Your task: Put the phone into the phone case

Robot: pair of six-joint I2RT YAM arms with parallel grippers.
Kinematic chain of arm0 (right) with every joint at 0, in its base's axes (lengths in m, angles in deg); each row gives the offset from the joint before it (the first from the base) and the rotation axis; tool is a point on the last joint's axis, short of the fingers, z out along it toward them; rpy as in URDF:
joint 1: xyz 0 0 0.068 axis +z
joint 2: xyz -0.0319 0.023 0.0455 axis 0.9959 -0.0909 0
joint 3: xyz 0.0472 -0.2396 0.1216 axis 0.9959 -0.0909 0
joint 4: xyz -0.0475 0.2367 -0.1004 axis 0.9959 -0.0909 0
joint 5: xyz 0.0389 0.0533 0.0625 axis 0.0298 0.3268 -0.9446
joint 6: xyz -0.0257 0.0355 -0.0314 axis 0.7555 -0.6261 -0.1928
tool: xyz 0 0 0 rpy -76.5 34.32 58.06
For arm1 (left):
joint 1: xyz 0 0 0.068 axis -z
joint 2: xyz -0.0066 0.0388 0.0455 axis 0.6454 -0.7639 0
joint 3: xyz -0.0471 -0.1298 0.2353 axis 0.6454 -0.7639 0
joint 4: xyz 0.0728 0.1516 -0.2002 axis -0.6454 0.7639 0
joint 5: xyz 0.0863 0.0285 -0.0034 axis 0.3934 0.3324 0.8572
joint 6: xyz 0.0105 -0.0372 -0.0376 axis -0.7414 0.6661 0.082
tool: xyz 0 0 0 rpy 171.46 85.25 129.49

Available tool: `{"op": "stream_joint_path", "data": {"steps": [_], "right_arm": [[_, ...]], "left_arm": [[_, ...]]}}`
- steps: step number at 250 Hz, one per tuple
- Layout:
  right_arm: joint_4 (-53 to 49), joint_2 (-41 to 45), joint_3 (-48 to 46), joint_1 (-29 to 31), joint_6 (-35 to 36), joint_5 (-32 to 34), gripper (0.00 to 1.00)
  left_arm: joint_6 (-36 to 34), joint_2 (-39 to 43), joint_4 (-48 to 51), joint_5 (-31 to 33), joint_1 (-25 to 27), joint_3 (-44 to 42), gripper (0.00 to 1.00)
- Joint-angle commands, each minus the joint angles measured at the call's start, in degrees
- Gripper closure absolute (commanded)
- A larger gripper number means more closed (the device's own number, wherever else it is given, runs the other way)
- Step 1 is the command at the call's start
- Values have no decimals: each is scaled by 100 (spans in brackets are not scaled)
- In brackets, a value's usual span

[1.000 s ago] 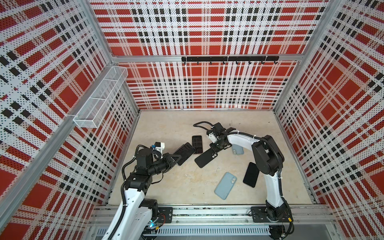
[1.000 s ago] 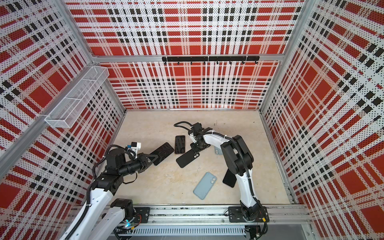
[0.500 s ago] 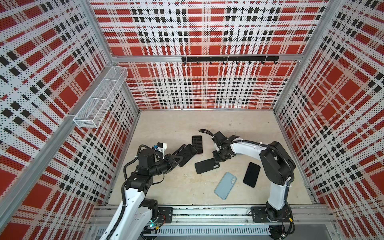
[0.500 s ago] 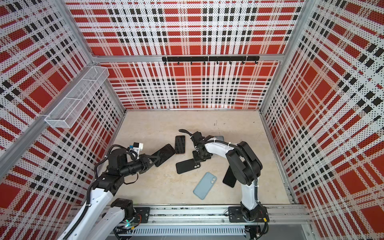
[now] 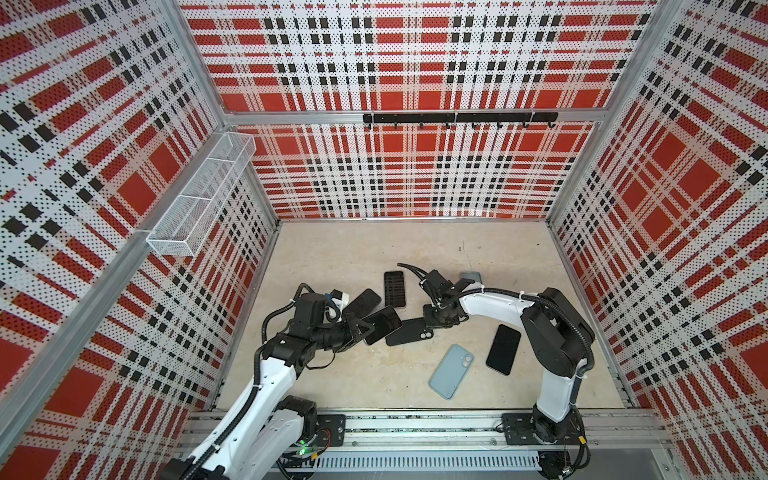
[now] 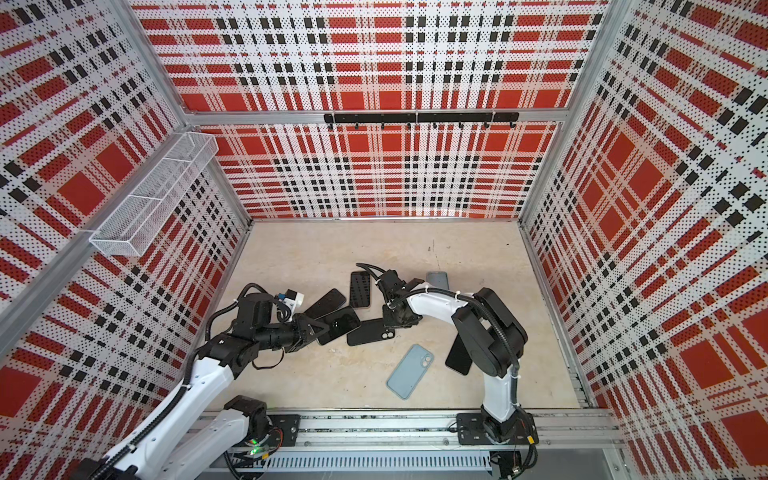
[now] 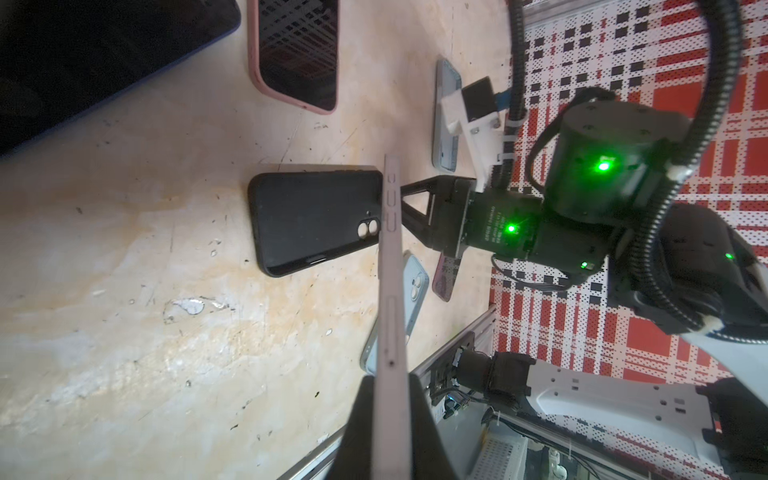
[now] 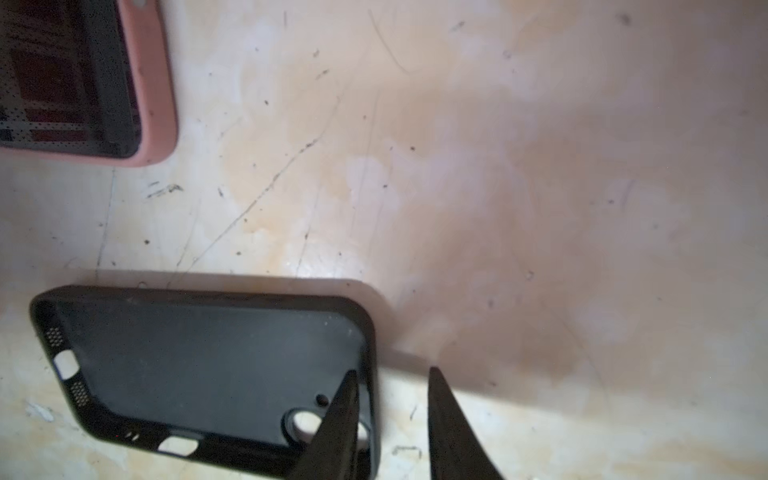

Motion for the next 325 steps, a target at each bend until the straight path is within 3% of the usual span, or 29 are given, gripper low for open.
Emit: {"op": "stream_joint_path", "data": {"steps": [1,34,35,40,118,184,325], "right_arm": [[74,568,-23,-26,30,248,59],[135,973,-94,-151,155,107,55],[144,978,-98,-155,160,94,55],[188,1023,-117,-184,181,33,54],[462,978,-217,-453,472,-721,51],[1063,815,-705,-747,564,-1535,47],[1383,494,-801,-951,700,-1941,42]], "left_arm": [[-136,-169,20,57,83,229,100],[-72,-483,-67,317,221,312,100],[-69,-489,-70,322,-21,319,100],[-53,-547,-100,372,401,326,100],[371,-1602,-1324,379,851,362,100],[241,-2650,-1770,-129,827,872,100],[-172,-3796,-1369,-1069,747,1327,100]]}}
